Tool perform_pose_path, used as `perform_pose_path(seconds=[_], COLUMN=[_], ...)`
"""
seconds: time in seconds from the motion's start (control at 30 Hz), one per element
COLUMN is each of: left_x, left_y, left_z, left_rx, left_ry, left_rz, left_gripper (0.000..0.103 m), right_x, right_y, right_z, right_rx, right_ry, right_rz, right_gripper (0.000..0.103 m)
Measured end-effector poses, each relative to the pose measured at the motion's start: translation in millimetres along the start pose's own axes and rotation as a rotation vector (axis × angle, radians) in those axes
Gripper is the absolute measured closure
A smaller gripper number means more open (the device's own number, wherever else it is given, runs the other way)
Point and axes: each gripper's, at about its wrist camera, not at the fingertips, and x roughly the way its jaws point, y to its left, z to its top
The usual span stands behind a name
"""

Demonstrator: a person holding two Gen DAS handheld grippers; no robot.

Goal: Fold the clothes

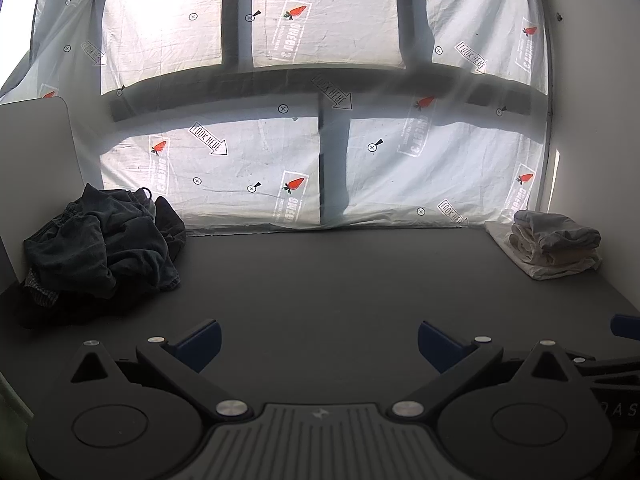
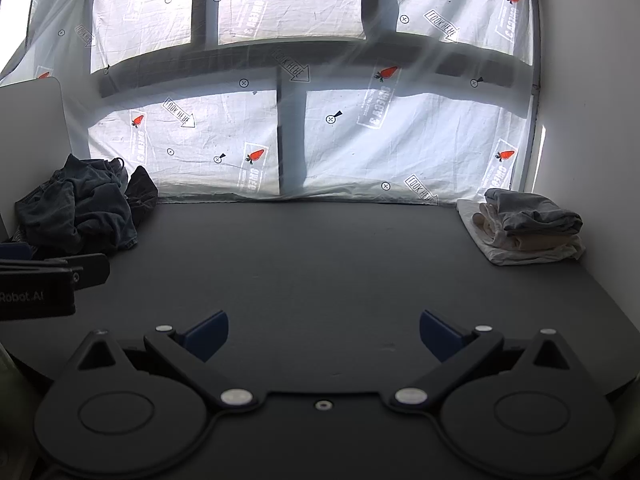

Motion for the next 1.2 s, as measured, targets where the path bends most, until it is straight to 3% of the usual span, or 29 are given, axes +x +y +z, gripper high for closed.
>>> perform_pose_path(seconds=[1.2], left_x=[0.5], left_y=[0.4], left_z=[0.5], left_rx=[-0.002], left_ry=[0.006], left_rz=[-0.013], left_gripper=[0.000], right_x=[1.5], right_y=[0.7], right_z=[-0.2], right_rx=[-0.004], right_ry=[-0.003], right_rz=[-0.001], right_gripper=[0.000])
